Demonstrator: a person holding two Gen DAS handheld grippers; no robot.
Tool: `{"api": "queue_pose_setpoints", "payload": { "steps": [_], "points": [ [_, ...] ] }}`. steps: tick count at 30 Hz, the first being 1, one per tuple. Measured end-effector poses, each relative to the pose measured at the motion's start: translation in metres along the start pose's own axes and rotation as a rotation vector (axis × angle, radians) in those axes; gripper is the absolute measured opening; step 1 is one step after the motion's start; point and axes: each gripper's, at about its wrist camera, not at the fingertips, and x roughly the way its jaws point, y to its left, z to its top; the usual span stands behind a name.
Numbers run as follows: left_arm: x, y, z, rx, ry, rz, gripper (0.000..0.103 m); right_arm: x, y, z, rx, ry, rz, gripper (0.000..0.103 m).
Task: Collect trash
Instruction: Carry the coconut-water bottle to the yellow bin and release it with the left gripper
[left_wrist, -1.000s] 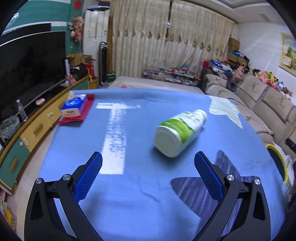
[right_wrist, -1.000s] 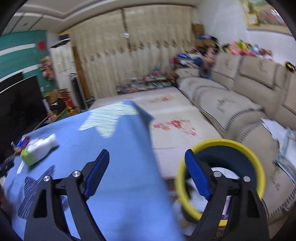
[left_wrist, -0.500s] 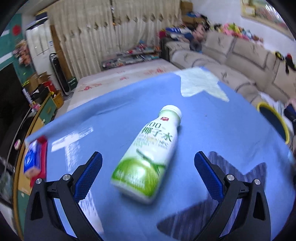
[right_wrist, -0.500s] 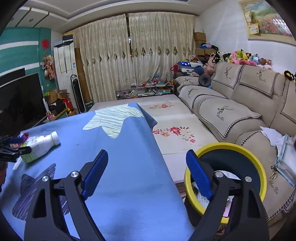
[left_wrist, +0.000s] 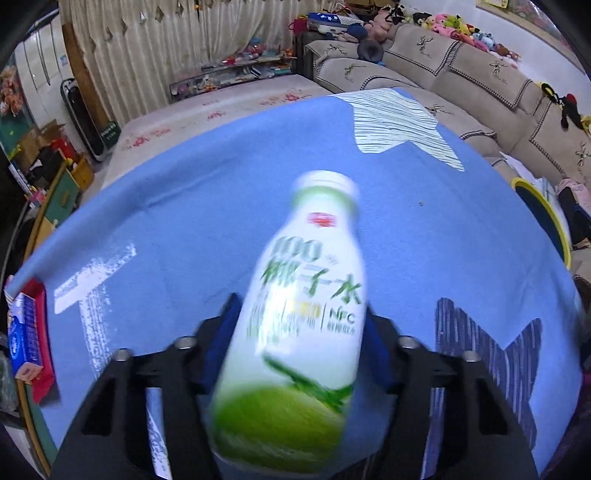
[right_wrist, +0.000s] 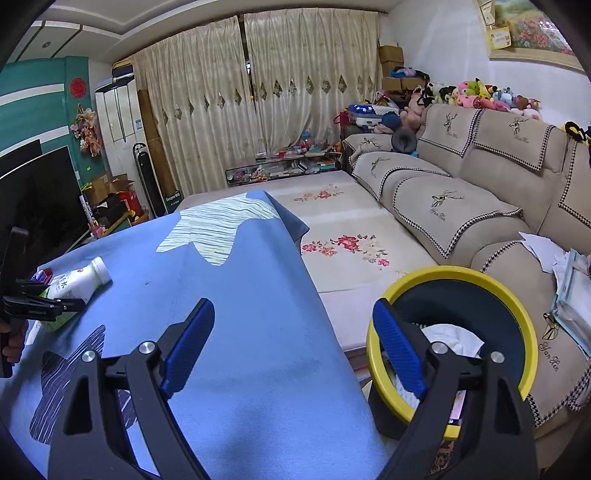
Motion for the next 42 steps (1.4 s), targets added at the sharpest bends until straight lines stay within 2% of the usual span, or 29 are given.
{"api": "queue_pose_setpoints", "payload": {
  "steps": [4, 8, 11, 17, 21, 27, 31, 36, 42],
  "points": [
    [-0.006, -0.006, -0.003, 0.0, -0.002, 0.005, 0.051, 0.0, 0.001, -0.001, 0.003, -0.005, 0.001, 0.083],
    [-0.028, -0.022, -0.007, -0.007, -0.037, 0.018, 0.051, -0.003, -0.003, -0.001, 0.028, -0.029, -0.002, 0.083],
    [-0.049, -0.043, -0.008, 0.01, -0.061, 0.021, 0.051, -0.013, -0.008, -0.002, 0.053, -0.08, 0.008, 0.083],
    [-0.089, -0.109, 0.003, 0.089, -0.111, -0.031, 0.051, -0.043, -0.039, -0.008, 0.093, -0.113, -0.012, 0.083],
    [-0.098, -0.169, 0.021, 0.162, -0.127, -0.117, 0.051, -0.075, -0.079, -0.009, 0.133, -0.144, -0.095, 0.083],
    [-0.074, -0.278, 0.053, 0.277, -0.079, -0.266, 0.051, -0.116, -0.14, -0.014, 0.208, -0.187, -0.212, 0.083],
    [-0.045, -0.347, 0.071, 0.332, -0.022, -0.336, 0.051, -0.124, -0.165, -0.026, 0.237, -0.173, -0.249, 0.083],
    [-0.003, -0.428, 0.089, 0.394, 0.043, -0.377, 0.051, -0.129, -0.191, -0.039, 0.297, -0.161, -0.268, 0.083],
    [0.046, -0.486, 0.101, 0.419, 0.09, -0.368, 0.051, -0.15, -0.215, -0.044, 0.349, -0.207, -0.319, 0.083]
  ]
}}
